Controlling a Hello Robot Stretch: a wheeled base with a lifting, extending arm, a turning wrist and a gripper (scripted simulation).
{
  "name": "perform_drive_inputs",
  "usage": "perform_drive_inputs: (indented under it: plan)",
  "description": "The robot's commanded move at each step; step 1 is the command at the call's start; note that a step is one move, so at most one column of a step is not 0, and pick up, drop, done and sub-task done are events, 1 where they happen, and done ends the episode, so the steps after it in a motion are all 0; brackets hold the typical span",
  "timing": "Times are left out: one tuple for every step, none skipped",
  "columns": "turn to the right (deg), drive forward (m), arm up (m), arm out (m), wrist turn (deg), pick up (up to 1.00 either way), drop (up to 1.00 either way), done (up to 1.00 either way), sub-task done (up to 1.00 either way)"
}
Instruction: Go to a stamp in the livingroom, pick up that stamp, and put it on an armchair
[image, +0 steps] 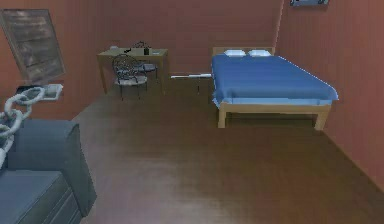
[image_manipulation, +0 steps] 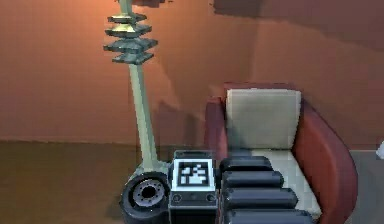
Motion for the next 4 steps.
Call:
perform_drive_inputs:
  plan:
    - [-12.0,0.00,0.00,0.00,0.0,0.00,0.00,0.00,0.00]
    - [0.0,0.75,0.00,0.00,0.0,0.00,0.00,0.00,0.00]
    - [45.0,0.00,0.00,0.00,0.0,0.00,0.00,0.00,0.00]
    - [45.0,0.00,0.00,0.00,0.0,0.00,0.00,0.00,0.00]
